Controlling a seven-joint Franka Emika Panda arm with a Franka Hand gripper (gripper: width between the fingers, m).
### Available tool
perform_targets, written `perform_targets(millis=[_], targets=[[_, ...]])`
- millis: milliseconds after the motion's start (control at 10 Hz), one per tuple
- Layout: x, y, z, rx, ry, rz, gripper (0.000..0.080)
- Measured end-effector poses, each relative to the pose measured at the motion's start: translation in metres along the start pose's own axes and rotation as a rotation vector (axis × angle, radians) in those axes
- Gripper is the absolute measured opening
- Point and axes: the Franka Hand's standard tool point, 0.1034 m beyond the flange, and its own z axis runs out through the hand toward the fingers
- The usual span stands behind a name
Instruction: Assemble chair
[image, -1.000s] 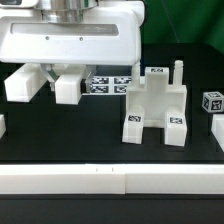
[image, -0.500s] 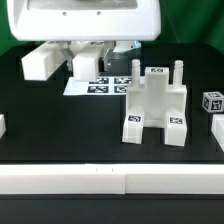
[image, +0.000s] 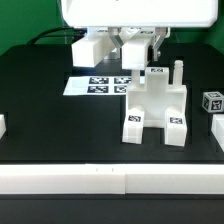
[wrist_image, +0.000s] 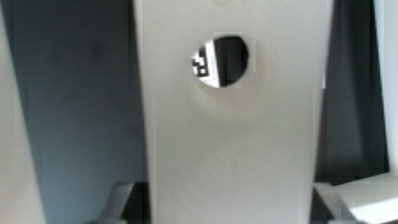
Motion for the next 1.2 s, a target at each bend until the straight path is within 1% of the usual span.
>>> perform_targets(millis=[200,400,500,600,700,900,1000,1100,1200], targets=[[-0.001,-0.004,0.0,0.001,0.004,-0.008,0.0288],[-0.008,-0.026,-0.004,0.009,0.012,-0.048,0.0288],[-0.013,-0.038,-0.003,0.012,0.011,-0.064,0.0288],[-0.017,-0.048,-0.002,0.012,0.008,-0.065,0.0288],[-0.012,-0.048,0.001,0.018,0.037,-0.06,0.0288],[-0.012,-0.047,0.002,0.017,0.036,-0.059,0.0288],[-0.012,-0.049,0.003,0.01,0.039,-0.073,0.0288],[-0.015,-0.054,0.006,-0.006,0.047,-0.118,0.0288],[-0.018,-0.058,0.008,-0.011,0.044,-0.147,0.0288]])
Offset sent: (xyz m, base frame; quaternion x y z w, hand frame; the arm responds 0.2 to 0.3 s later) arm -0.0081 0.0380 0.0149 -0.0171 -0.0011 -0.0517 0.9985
